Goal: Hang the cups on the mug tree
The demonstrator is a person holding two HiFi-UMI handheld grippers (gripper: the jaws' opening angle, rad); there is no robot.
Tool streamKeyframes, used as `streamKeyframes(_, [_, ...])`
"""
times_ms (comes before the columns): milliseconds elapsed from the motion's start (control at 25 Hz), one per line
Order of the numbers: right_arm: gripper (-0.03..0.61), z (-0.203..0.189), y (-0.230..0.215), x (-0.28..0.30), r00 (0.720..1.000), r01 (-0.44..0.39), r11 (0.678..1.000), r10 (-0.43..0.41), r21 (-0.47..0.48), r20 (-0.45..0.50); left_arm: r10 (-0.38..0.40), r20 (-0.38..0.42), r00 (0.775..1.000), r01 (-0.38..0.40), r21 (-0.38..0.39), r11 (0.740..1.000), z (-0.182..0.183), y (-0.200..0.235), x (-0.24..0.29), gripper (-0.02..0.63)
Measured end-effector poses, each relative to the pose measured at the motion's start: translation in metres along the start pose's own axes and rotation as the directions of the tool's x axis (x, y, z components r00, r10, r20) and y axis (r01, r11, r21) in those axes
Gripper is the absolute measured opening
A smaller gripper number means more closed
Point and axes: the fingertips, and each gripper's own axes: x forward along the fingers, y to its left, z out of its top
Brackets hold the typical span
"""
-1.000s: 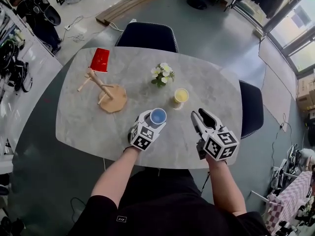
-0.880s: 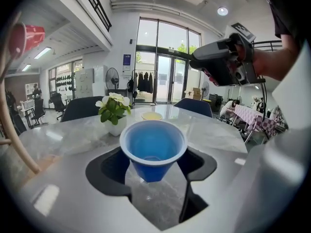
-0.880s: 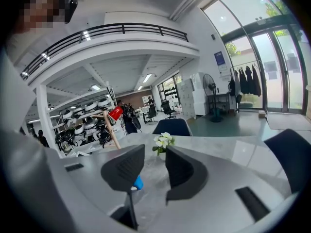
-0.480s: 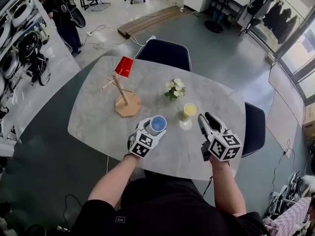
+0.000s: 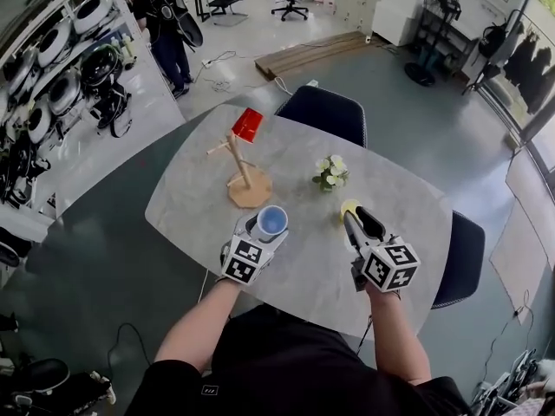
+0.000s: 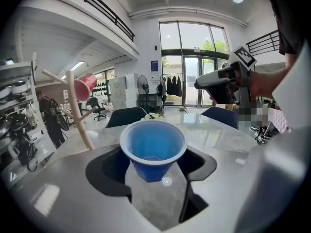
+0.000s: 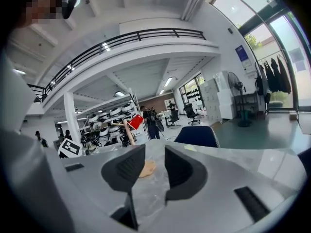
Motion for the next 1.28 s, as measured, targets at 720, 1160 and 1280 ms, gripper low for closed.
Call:
streamKeyframes(720, [0.121, 0.012, 0.101, 0.106, 0.997, -0.080, 0.997, 0.079, -0.022, -0.021, 0.071, -0.071, 0.995, -0.072, -0.019, 0.997, -0.046, 0.134, -0.052, 0.307])
streamKeyframes(1160, [0.110, 0.009, 0.151, 0.154, 0.999, -0.021, 1.000, 0.021, -0.014, -0.049, -0.047, -0.150, 0.988, 0.045, -0.013, 0.999, -0.083, 0.185, -0.042, 0.307])
streamKeyframes(1280, [0.110, 0.000, 0.151, 0.156, 0.996, -0.029, 0.999, 0.027, -0.023, -0.081, -0.059, -0.195, 0.979, 0.060, -0.002, 0.998, -0.094, 0.185, -0.033, 0.307])
